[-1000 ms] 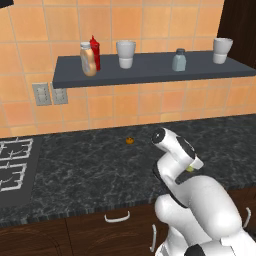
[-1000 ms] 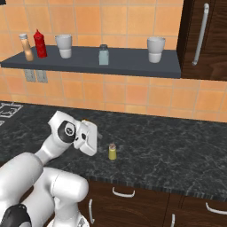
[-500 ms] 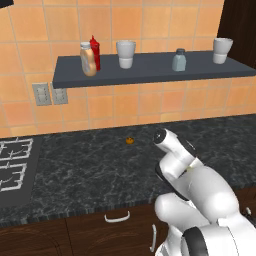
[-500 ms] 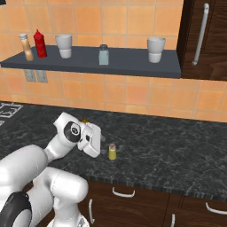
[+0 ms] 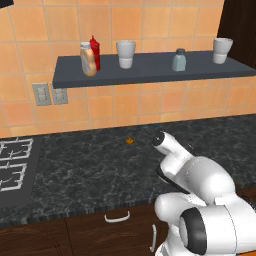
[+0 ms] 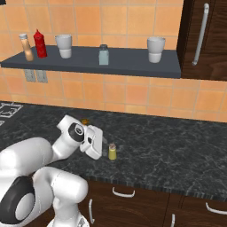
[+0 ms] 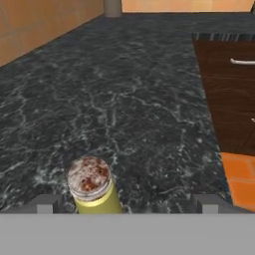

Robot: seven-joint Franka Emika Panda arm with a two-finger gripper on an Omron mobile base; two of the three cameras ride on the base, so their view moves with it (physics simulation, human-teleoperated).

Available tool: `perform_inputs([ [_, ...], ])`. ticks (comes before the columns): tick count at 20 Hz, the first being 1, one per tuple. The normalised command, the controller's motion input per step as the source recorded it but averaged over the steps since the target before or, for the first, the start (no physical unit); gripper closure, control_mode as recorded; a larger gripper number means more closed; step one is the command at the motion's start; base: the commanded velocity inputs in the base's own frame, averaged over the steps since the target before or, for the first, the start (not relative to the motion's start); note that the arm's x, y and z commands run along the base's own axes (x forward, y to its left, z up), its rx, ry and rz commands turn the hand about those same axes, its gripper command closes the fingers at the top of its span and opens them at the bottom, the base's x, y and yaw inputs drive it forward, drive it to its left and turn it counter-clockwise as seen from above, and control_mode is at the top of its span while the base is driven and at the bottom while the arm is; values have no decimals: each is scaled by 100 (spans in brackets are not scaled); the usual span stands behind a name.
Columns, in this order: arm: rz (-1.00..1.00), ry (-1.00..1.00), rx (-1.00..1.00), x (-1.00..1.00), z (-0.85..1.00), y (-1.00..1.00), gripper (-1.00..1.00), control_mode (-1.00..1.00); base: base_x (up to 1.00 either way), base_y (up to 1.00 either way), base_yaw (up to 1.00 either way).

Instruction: Put the shaker and condiment bottle from the counter next to their counterparts in the cabinet.

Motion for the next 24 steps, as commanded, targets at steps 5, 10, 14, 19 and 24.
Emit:
perform_inputs([
  [5, 0, 0, 0, 9, -28, -9, -100, -100, 0, 0, 0],
  [10, 0, 0, 0, 11, -26, -10, -100, -100, 0, 0, 0],
  [14, 0, -1, 0, 15, -22, -1, -100, -100, 0, 0, 0],
  [19, 0, -2, 0, 16, -14, -5, -100, -100, 0, 0, 0],
  [24, 0, 0, 0, 22, -2, -7, -100, -100, 0, 0, 0],
])
